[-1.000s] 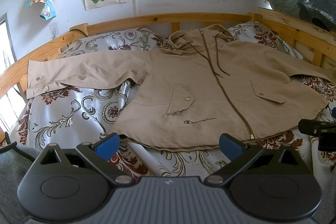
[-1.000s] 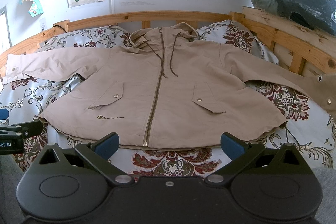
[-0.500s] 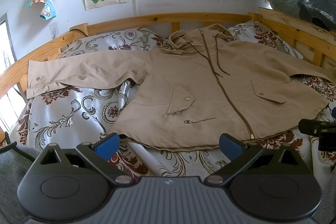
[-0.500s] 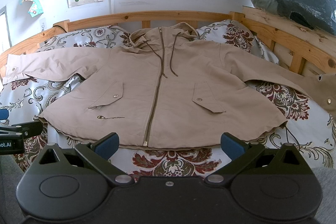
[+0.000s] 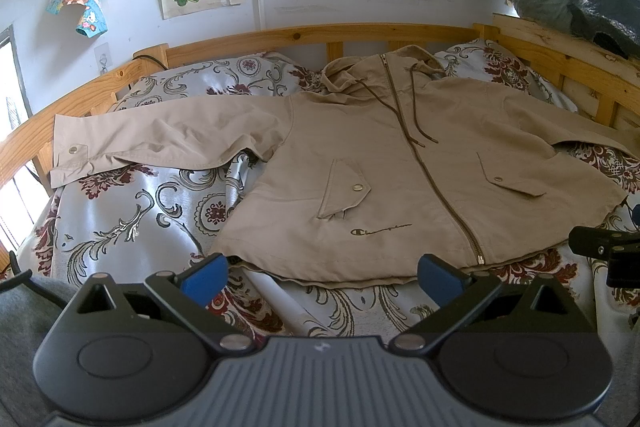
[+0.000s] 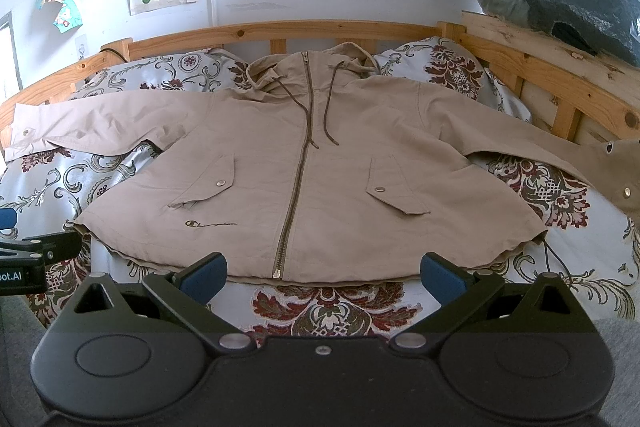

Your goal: Fold large clothes

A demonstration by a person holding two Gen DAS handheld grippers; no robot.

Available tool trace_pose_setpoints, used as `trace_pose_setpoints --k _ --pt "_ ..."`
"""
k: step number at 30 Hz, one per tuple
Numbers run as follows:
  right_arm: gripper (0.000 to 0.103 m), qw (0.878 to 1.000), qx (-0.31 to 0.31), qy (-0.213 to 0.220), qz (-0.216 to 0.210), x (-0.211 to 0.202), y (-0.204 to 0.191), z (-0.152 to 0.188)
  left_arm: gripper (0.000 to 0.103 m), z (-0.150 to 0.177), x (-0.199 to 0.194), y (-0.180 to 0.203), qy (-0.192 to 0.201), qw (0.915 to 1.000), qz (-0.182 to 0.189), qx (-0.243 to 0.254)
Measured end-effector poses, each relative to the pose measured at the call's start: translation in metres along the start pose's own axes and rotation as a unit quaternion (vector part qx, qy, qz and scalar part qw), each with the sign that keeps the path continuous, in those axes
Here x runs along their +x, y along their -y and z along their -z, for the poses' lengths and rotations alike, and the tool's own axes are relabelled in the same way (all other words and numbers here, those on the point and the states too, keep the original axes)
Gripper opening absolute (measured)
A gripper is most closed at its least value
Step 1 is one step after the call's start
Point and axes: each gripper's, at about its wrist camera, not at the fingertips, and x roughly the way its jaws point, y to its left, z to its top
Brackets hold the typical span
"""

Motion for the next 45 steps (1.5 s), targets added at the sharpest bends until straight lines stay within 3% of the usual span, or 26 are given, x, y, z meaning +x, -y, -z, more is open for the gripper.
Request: trace_pose_setpoints --k 13,19,28,37,45 --pt "0.102 1.0 -0.002 -0.006 0.005 0.002 0.0 -0.001 0.102 0.005 0.007 -0.007 -0.008 1.0 -0.002 0.001" --pt "0.102 0.999 0.012 -0.027 0.015 0.006 0.002 -0.004 0.102 0.005 0.015 -0.009 -0.036 0.9993 0.009 0.007" --pt "0.102 0.996 0.042 -0.046 0.061 0.01 0.021 -0.019 0.102 -0.024 0.036 -0.016 -0.07 0.996 0.049 -0.026" --pt "0.102 0.993 0.048 -0.05 0.09 0.025 0.041 -0.037 0.102 -0.058 0.055 0.002 -0.07 0.996 0.056 -0.001" --pt "0.102 0.992 0.085 -0.041 0.087 0.043 0.075 -0.064 0.102 -0.1 0.087 0.018 -0.063 0.9962 0.044 0.043"
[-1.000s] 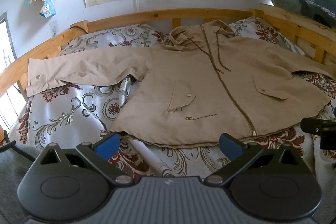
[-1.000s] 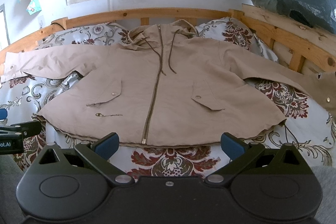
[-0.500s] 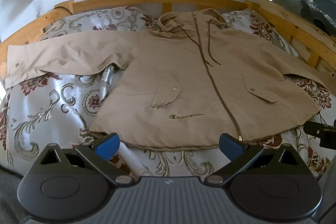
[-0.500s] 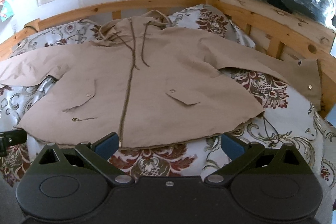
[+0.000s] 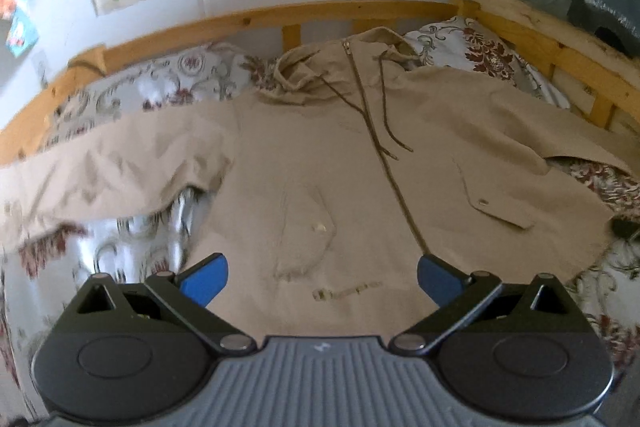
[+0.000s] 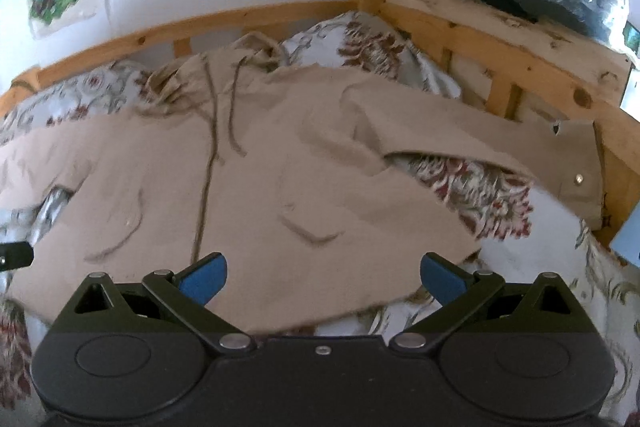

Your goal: Fold large clothes

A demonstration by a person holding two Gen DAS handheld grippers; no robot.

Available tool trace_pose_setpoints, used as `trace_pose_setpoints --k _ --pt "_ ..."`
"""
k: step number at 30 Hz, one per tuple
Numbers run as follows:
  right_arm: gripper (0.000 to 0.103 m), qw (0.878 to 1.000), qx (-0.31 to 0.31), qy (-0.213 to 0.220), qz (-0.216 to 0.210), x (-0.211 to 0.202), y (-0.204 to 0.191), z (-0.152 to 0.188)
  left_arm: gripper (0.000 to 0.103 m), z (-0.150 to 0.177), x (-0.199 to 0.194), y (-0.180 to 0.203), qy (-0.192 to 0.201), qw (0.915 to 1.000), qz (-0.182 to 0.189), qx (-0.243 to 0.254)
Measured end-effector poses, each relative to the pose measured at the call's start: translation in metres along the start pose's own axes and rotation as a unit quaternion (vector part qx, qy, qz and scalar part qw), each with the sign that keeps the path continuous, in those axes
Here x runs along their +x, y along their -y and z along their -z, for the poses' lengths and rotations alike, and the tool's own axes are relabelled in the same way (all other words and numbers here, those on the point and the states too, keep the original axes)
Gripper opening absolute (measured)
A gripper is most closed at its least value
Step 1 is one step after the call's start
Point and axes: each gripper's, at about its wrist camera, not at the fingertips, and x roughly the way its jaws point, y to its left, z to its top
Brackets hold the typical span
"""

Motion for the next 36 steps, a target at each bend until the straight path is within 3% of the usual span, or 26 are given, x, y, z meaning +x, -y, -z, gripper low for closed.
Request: trace_pose_setpoints --k 3,7,10,13,15,18,23,28,36 --pt "0.102 0.999 0.041 0.012 0.0 0.004 0.031 -0.019 0.102 -0.012 0.015 0.0 -0.001 1.0 -0.001 0.007" --pt "0.102 0.995 0.099 0.009 0.015 0.016 0.091 -0.037 0.102 -0.009 0.033 -0.011 0.002 0.9977 0.049 -0.046" --pt "0.102 0.992 0.112 0.017 0.063 0.026 0.134 -0.045 0.102 0.002 0.05 -0.021 -0.015 0.9946 0.074 -0.072" --pt "0.097 0.988 0.084 0.044 0.123 0.037 0.166 -0.048 0.102 0.009 0.064 -0.026 -0.033 0.9936 0.077 -0.076" --pt "0.086 0.986 0.043 0.062 0.151 0.045 0.181 -0.048 0.102 0.011 0.068 -0.027 -0.033 0.994 0.075 -0.073" --pt "0.075 0.973 -0.02 0.079 0.216 0.063 0.198 -0.046 0.102 0.011 0.073 -0.026 -0.025 0.9951 0.07 -0.065" --pt "0.048 0.958 -0.07 0.088 0.265 0.093 0.218 -0.048 0.102 0.016 0.077 -0.027 -0.034 0.9944 0.06 -0.08" --pt "0.045 0.946 -0.105 0.089 0.292 0.112 0.216 -0.053 0.102 0.02 0.084 -0.03 -0.054 0.9915 0.076 -0.091" --pt "0.039 0.931 -0.142 0.063 0.329 0.138 0.216 -0.065 0.102 0.018 0.081 -0.032 -0.047 0.9912 0.082 -0.092"
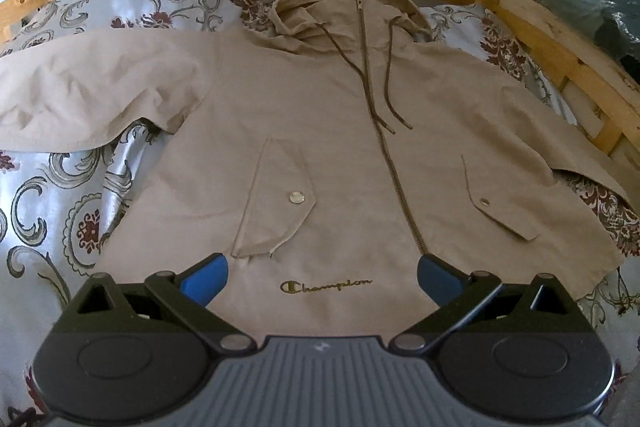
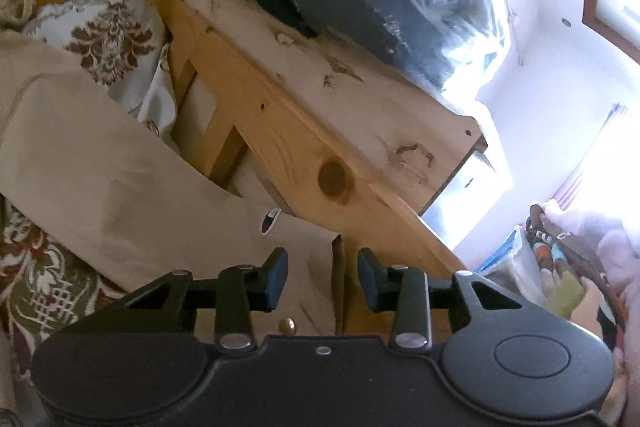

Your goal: Fold large clothes

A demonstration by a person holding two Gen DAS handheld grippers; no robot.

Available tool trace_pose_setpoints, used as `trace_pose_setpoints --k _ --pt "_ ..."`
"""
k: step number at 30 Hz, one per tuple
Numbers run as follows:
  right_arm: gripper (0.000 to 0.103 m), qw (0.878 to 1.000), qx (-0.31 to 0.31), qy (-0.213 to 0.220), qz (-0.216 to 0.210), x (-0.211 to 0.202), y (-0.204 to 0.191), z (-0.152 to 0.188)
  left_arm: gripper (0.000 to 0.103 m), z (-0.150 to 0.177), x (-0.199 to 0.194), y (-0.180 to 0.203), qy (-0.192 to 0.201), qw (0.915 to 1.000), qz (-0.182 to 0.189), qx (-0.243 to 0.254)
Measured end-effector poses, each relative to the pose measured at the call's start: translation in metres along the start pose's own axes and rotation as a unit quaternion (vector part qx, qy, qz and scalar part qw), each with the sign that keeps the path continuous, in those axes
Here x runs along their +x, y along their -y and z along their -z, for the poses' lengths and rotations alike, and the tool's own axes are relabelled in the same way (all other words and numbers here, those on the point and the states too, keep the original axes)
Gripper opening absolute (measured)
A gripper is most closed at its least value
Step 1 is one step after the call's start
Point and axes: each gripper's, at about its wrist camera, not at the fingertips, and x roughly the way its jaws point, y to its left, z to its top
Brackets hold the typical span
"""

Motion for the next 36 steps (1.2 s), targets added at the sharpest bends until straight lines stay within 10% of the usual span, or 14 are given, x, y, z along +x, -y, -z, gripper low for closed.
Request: trace_pose_setpoints --k 6,18,25,34,36 --pt "0.0 1.0 -0.023 0.003 0.002 0.007 -0.005 -0.005 0.102 -0.003 -0.003 0.0 0.001 1.0 0.005 -0.003" --pt "0.0 0.985 0.024 0.13 -0.112 -0.115 -0.002 -0.138 0.102 -0.012 -0.026 -0.014 0.014 0.9979 0.057 -0.029" --pt "0.0 0.933 0.016 0.196 -0.303 -0.215 -0.089 -0.228 0.102 -0.014 -0.038 -0.025 0.052 0.9968 0.057 -0.021" --pt "0.002 0.86 -0.05 0.22 -0.458 -0.287 -0.28 -0.248 0.102 -0.019 -0.001 -0.039 0.101 0.9941 -0.021 0.035" --pt "0.024 0.85 -0.064 0.196 -0.485 -0.283 -0.311 -0.242 0.102 -0.021 0.013 -0.045 0.085 0.9957 -0.025 0.027"
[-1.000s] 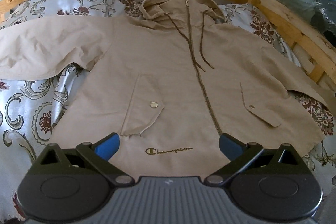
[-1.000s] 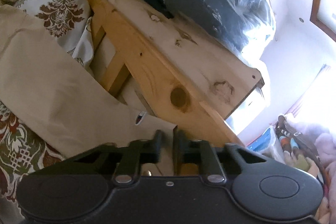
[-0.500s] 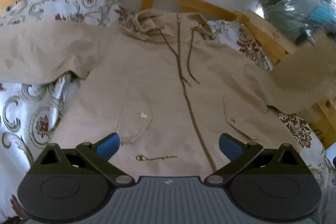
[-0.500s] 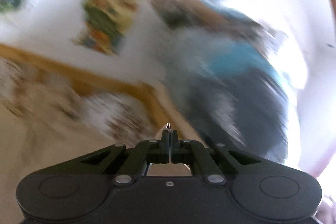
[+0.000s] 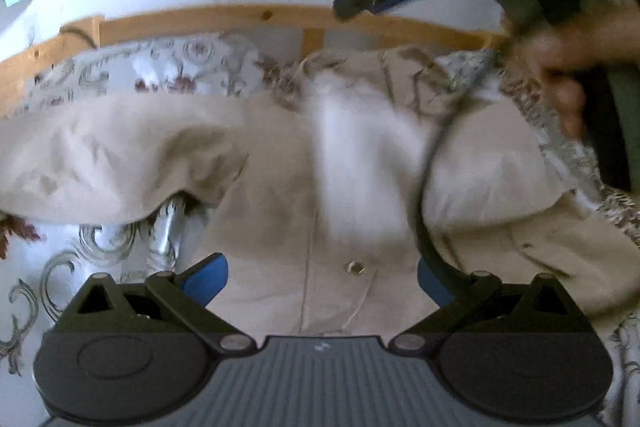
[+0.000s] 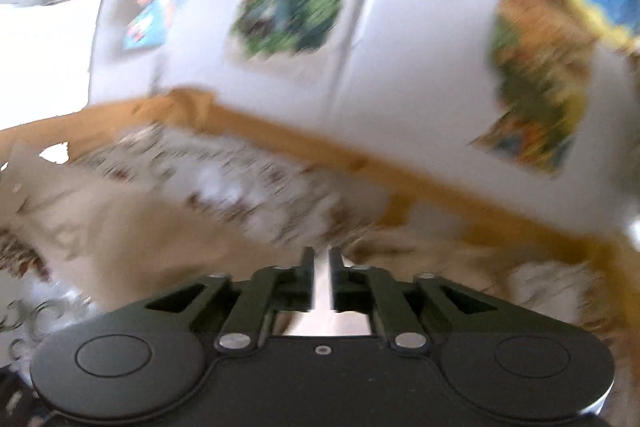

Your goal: Fold large clothes

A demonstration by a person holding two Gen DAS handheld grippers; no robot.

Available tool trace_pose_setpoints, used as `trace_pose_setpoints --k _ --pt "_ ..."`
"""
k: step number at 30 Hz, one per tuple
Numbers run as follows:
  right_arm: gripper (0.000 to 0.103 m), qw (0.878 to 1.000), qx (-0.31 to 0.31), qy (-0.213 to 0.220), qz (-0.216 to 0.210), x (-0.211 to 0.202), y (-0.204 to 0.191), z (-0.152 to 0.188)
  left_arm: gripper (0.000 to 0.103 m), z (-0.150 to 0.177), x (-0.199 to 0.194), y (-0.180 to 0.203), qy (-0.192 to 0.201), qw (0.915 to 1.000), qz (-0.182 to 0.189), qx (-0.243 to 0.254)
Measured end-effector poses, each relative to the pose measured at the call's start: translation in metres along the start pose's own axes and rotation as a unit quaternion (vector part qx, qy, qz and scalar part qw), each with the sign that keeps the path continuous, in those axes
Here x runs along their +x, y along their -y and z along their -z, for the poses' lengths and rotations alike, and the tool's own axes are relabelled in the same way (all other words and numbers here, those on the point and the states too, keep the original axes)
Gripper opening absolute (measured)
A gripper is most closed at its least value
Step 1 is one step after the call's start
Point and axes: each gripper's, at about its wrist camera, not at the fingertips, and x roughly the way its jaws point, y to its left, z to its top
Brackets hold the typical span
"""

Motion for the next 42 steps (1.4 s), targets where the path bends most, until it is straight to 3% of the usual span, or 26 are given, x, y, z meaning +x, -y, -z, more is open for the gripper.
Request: trace_pose_setpoints --k 1,3,6,9,11,14,17,19,22,23,25,26,27,28,29,32,34,36,37,40,42 --pt "0.033 1.0 0.003 -0.014 -0.01 0.008 -0.007 0.007 0.102 0.0 0.005 -0.002 -0.007 1.0 0.002 -0.007" --pt "0.061 0.999 0.013 -0.024 -0.026 0.013 0.002 0.021 0.102 0.002 0.016 -0.008 -0.019 0.9997 0.0 -0.018" --pt "0.077 0.999 0.033 -0.038 -0.01 -0.003 0.036 0.049 0.102 0.0 0.034 -0.013 -0.005 0.9992 -0.031 -0.024" --pt "0.094 0.995 0.052 -0.044 0.076 -0.025 0.089 0.087 0.102 -0.01 0.065 -0.015 0.017 0.9981 -0.052 -0.029" --pt "0.094 0.985 0.076 -0.052 0.146 -0.033 0.125 0.115 0.102 -0.018 0.088 -0.015 0.014 0.9976 -0.063 -0.023" --pt "0.092 0.959 0.144 -0.047 0.238 -0.033 0.18 0.162 0.102 -0.02 0.115 -0.02 -0.014 0.9957 -0.087 -0.029" --pt "0.076 0.943 0.164 -0.079 0.28 -0.017 0.223 0.2 0.102 -0.01 0.128 -0.025 -0.032 0.9948 -0.092 -0.027" --pt "0.06 0.929 0.222 -0.093 0.281 -0.013 0.25 0.224 0.102 -0.005 0.134 -0.024 -0.045 0.994 -0.099 -0.01" --pt "0.055 0.902 0.35 -0.112 0.228 -0.003 0.276 0.25 0.102 -0.001 0.133 -0.018 -0.042 0.9931 -0.109 0.013" --pt "0.054 0.899 0.369 -0.107 0.213 -0.001 0.278 0.254 0.102 0.0 0.132 -0.017 -0.04 0.9929 -0.11 0.018" --pt "0.053 0.904 0.366 -0.1 0.196 0.0 0.276 0.256 0.102 0.001 0.132 -0.016 -0.04 0.9929 -0.11 0.021" --pt "0.045 0.909 0.356 -0.105 0.192 0.002 0.273 0.254 0.102 0.001 0.132 -0.016 -0.041 0.9929 -0.11 0.021" --pt "0.021 0.912 0.347 -0.108 0.188 0.003 0.268 0.253 0.102 0.001 0.131 -0.016 -0.041 0.993 -0.109 0.02" --pt "0.007 0.916 0.341 -0.111 0.182 0.005 0.266 0.251 0.102 0.001 0.132 -0.016 -0.042 0.993 -0.109 0.02" --pt "0.005 0.916 0.337 -0.114 0.187 0.005 0.264 0.25 0.102 0.0 0.131 -0.016 -0.042 0.9931 -0.108 0.019" --pt "0.003 0.918 0.326 -0.109 0.2 0.001 0.261 0.246 0.102 -0.001 0.131 -0.017 -0.044 0.9933 -0.106 0.016" --pt "0.013 0.921 0.326 -0.097 0.191 0.002 0.261 0.241 0.102 -0.002 0.132 -0.018 -0.046 0.9933 -0.105 0.014" --pt "0.037 0.926 0.32 -0.101 0.174 0.006 0.258 0.24 0.102 -0.002 0.132 -0.018 -0.047 0.9934 -0.104 0.011" --pt "0.039 0.928 0.31 -0.108 0.175 0.01 0.255 0.24 0.102 -0.002 0.132 -0.018 -0.048 0.9934 -0.104 0.01" --pt "0.029 0.927 0.293 -0.133 0.19 0.018 0.251 0.247 0.102 -0.002 0.133 -0.019 -0.049 0.9935 -0.102 0.01" --pt "0.008 0.924 0.296 -0.134 0.199 0.018 0.252 0.247 0.102 -0.002 0.133 -0.018 -0.052 0.9934 -0.101 0.012"
